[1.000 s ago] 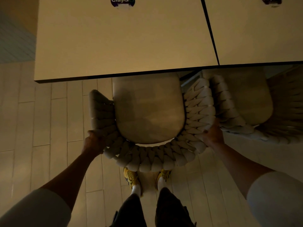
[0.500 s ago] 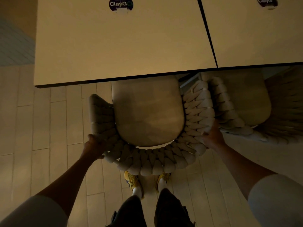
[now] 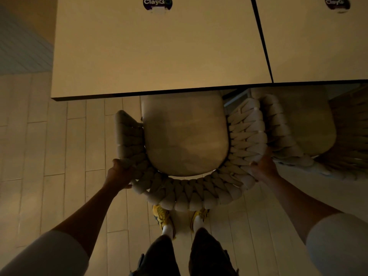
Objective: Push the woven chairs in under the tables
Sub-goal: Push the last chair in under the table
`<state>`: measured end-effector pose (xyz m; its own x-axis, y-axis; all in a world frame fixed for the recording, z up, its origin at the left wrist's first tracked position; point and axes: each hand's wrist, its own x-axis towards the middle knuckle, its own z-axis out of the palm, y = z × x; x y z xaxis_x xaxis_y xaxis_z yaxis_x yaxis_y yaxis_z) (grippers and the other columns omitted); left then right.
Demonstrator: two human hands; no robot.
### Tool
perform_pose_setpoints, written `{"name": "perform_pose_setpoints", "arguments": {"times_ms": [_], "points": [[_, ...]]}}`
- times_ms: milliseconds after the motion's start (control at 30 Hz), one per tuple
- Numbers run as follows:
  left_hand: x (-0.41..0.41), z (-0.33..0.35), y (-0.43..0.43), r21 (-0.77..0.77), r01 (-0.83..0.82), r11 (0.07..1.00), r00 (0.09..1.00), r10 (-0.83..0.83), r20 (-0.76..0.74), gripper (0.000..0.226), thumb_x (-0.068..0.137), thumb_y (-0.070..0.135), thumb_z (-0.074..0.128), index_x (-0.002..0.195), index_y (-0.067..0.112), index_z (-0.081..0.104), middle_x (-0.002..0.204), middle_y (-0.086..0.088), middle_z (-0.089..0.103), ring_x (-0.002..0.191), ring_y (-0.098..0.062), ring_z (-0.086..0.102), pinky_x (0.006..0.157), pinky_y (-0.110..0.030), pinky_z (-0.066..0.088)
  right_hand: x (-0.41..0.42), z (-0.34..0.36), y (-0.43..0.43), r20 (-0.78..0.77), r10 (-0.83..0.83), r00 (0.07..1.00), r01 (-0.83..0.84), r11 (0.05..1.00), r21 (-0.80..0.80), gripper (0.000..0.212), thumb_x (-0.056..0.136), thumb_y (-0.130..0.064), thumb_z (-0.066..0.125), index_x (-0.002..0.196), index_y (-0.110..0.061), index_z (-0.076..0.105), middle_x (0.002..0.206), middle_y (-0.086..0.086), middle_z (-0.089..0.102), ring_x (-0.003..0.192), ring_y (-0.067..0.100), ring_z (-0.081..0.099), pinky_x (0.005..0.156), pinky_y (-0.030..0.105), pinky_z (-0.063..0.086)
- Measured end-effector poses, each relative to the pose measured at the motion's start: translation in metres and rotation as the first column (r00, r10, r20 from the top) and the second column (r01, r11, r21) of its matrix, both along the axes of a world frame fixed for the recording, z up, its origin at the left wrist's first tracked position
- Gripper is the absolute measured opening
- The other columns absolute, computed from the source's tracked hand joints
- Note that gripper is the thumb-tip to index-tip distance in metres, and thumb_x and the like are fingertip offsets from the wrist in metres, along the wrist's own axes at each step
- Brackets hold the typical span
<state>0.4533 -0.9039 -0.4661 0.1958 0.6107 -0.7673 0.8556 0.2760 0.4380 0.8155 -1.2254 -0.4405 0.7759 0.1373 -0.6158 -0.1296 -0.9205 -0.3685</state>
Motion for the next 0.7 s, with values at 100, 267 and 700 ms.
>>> {"name": "perform_pose_setpoints", "arguments": {"times_ms": [100,267,700], "points": [[0.000,0.002,-0.001,0.021,-0.024,0.999,0.999,0.024,0.033,0.059,0.096,0.024,0.069,0.141,0.017,0.032,0.126,-0.021,0.055,0.095,-0.035,0.068,0.065,-0.050,0.064,0.003,-0.003,0.003,-0.015,-0.018,1.000,0.018,1.000,0.001,0.090,0.090,-0.009,0.076,0.161,-0.010,0.021,0.155,0.019,0.045,0.138,0.038,0.049,0.095,0.032,0.042],[-0.004,0.021,0.008,0.126,-0.013,0.992,0.998,0.005,0.059,0.078,0.090,0.037,0.076,0.148,0.014,0.028,0.132,-0.023,0.060,0.103,-0.038,0.068,0.083,-0.053,0.061,0.003,0.004,0.008,-0.030,-0.074,0.997,0.075,0.997,0.028,0.082,0.091,-0.021,0.077,0.158,-0.012,0.031,0.152,0.015,0.048,0.132,0.039,0.054,0.099,0.044,0.052],[0.063,0.133,0.022,0.401,0.682,0.612,0.720,-0.657,-0.221,0.058,0.092,0.057,0.055,0.140,0.025,0.049,0.139,-0.005,0.057,0.120,-0.028,0.058,0.093,-0.046,0.055,0.010,0.108,0.032,0.050,0.159,0.986,-0.159,0.987,0.005,0.093,0.077,-0.079,0.058,0.146,-0.018,0.050,0.146,0.011,0.054,0.126,0.034,0.058,0.099,0.043,0.053]]}}
